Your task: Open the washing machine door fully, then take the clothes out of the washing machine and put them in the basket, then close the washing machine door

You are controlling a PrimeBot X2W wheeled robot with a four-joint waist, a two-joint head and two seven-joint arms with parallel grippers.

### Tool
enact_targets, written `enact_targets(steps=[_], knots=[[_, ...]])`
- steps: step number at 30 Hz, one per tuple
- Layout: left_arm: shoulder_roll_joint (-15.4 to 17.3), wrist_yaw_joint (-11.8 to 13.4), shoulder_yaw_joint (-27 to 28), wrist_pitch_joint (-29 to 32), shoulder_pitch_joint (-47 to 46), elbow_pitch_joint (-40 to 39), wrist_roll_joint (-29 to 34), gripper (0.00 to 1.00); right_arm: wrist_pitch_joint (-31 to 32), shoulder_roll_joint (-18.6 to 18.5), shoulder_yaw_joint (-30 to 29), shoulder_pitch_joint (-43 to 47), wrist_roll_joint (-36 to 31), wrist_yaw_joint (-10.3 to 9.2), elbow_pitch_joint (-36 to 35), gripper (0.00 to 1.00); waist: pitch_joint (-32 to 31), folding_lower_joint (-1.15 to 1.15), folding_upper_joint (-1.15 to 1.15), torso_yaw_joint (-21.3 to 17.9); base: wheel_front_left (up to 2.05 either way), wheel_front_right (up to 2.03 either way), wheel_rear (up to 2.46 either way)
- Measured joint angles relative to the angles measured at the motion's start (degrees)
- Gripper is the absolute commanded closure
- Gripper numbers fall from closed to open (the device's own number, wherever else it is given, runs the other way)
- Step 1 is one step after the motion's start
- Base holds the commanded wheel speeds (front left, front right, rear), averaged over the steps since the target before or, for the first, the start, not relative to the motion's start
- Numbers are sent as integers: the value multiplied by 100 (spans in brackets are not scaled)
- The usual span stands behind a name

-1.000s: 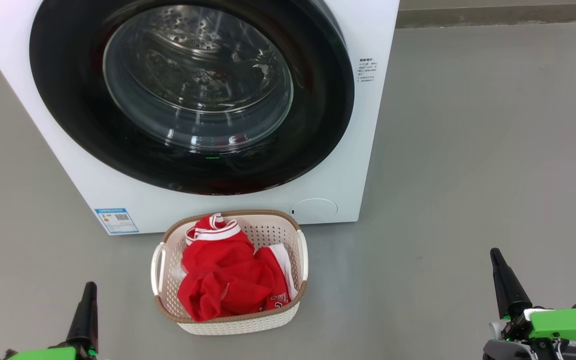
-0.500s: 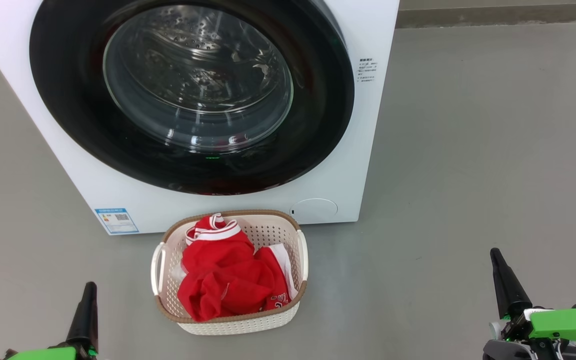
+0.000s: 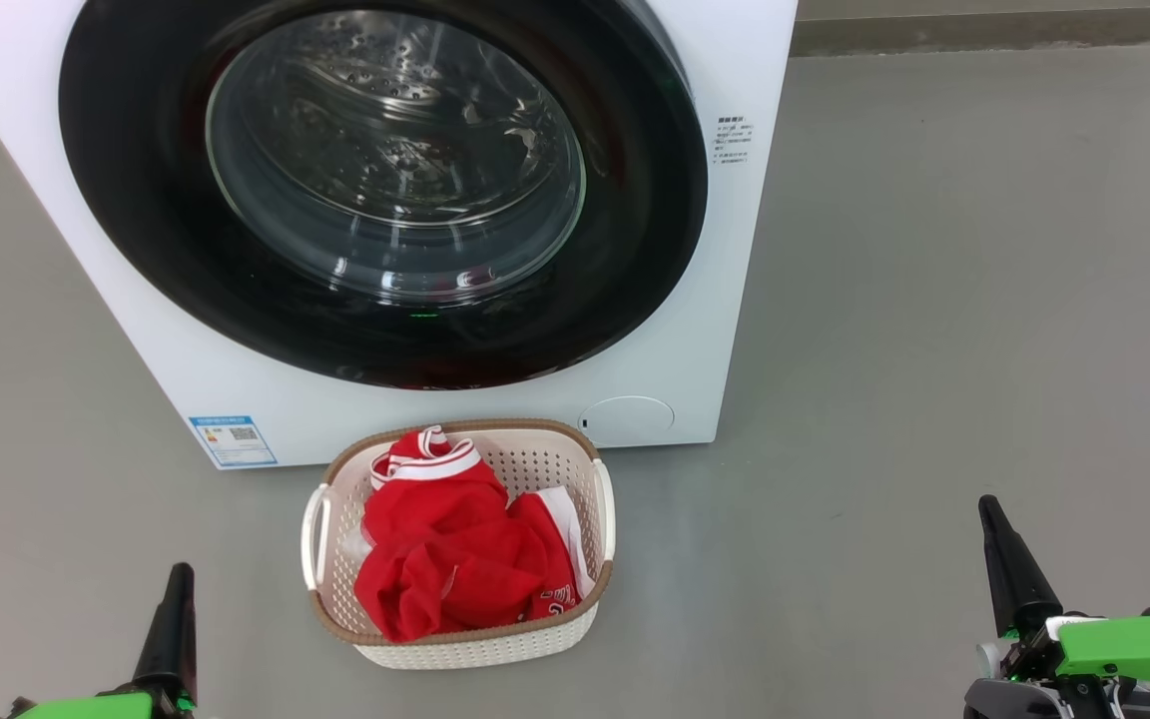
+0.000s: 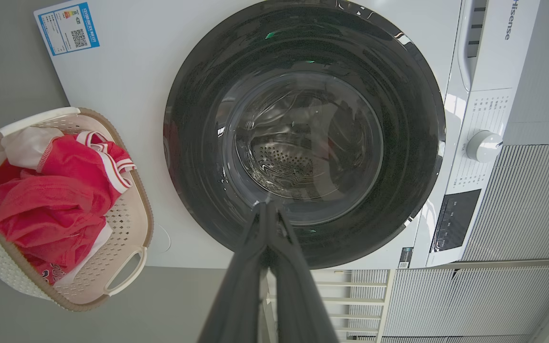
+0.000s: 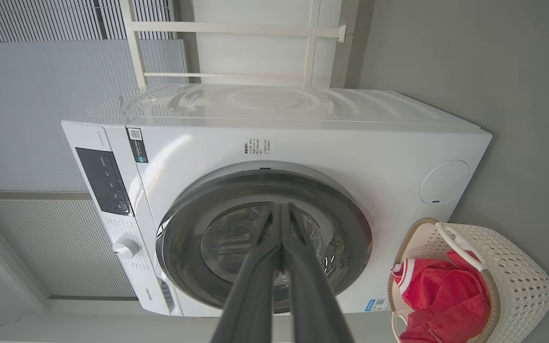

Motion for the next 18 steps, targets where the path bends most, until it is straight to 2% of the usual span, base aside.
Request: enact_targets(steps=[18], knots=[[0, 0, 2, 0, 0, 0, 0, 100, 0, 1, 0, 0, 0, 0, 0, 100, 0, 0, 0, 0, 0, 0, 0]])
